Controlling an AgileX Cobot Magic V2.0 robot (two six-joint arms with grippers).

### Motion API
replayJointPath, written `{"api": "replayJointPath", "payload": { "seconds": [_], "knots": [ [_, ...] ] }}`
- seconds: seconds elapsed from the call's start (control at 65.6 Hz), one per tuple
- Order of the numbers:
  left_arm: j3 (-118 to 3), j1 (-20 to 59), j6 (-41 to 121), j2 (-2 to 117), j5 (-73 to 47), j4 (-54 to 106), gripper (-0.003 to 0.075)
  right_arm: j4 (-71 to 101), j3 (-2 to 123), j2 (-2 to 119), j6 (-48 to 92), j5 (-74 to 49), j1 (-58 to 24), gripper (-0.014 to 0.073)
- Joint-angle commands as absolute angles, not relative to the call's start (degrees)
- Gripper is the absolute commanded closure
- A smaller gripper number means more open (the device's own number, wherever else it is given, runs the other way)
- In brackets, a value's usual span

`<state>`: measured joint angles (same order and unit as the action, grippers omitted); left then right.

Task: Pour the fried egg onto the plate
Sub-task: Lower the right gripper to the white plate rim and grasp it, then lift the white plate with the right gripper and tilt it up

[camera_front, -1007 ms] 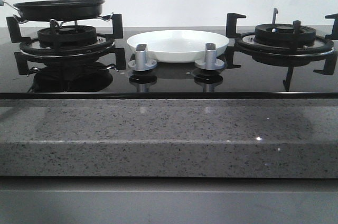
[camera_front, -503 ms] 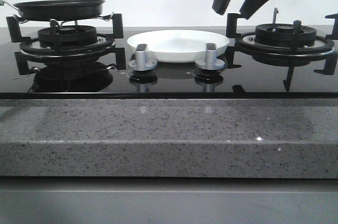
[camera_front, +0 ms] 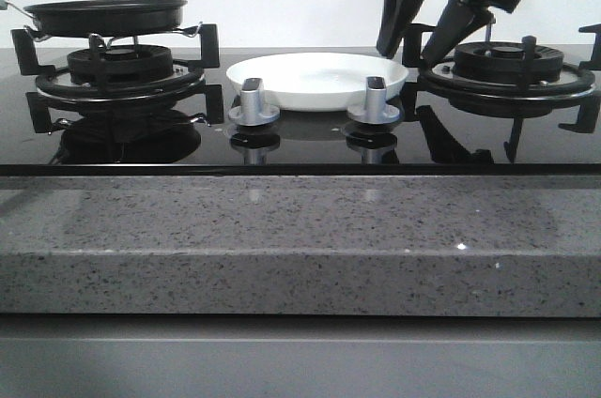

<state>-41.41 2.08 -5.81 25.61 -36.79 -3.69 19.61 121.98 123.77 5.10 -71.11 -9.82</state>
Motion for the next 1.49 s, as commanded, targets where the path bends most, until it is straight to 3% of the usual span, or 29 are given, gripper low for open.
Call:
{"api": "replayJointPath", "payload": {
  "seconds": [0.0, 0.549, 0.778, 0.961, 1.19, 1.48],
  "knots": [
    [-42.9, 2.0, -6.4, 26.5, -32.1, -3.8, 0.0262, 22.0, 124.0, 120.7, 5.3, -72.6, -9.6, 0.0127],
    [-42.9, 2.0, -6.4, 26.5, -32.1, -3.8, 0.0262, 24.4, 124.0, 122.9, 5.5, -74.3, -9.7, 0.0131],
    [-42.9, 2.0, -6.4, 26.5, -32.1, -3.8, 0.0262, 24.5, 124.0, 122.9, 5.6, -74.4, -9.7, 0.0374],
    [-42.9, 2.0, -6.4, 26.5, -32.1, -3.8, 0.0262, 24.5, 124.0, 122.9, 5.6, -74.1, -9.7, 0.0463],
    [-42.9, 2.0, -6.4, 26.5, -32.1, -3.8, 0.0262, 24.6, 124.0, 122.9, 3.9, -73.4, -9.7, 0.0664],
    [-42.9, 2.0, -6.4, 26.5, -32.1, -3.8, 0.0262, 25.8, 124.6, 120.9, 0.0, -69.7, -9.6, 0.0661]
  ]
}}
